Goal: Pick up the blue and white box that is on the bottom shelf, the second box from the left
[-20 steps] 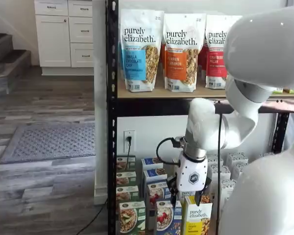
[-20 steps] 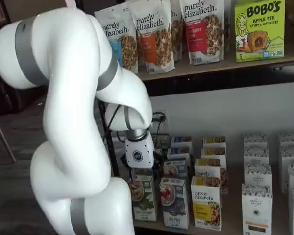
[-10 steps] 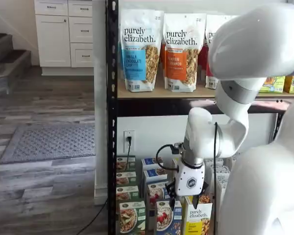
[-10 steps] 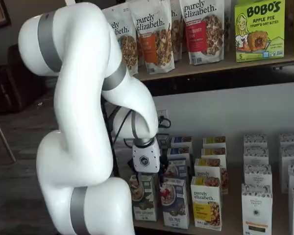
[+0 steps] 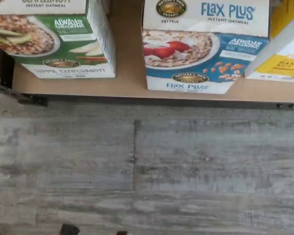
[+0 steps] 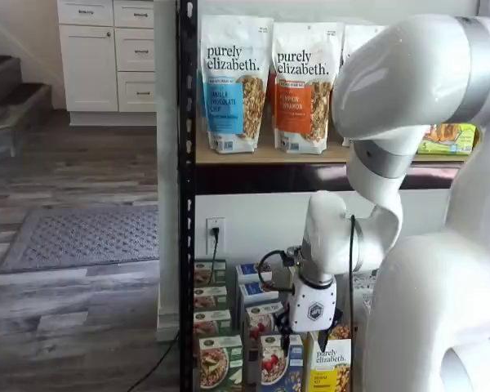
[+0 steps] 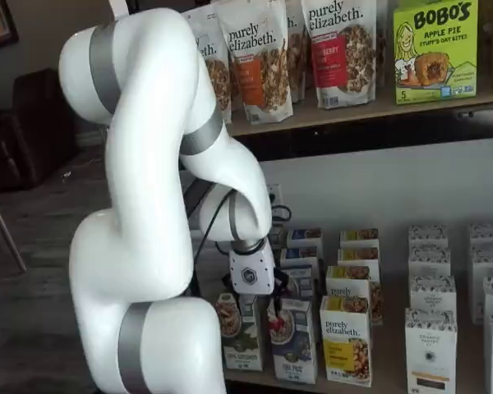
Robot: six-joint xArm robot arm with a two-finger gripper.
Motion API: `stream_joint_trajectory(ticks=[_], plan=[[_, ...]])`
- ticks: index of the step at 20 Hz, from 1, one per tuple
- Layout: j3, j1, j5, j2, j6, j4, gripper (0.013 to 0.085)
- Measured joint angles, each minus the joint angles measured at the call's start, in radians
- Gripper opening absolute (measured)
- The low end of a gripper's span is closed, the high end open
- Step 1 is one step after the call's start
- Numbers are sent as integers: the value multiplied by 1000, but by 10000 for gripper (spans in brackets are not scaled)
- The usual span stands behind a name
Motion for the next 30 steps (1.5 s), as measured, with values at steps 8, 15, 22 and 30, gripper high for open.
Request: stream_joint_trajectory(ticks=[8,15,22,30], plan=[[-51,6,-42,80,-55,63,850],[-105,4,-80,156,-84,88,850],[-137,8,-116,206,-185,193,850],[-193,5,-143,285,-127,130,850]])
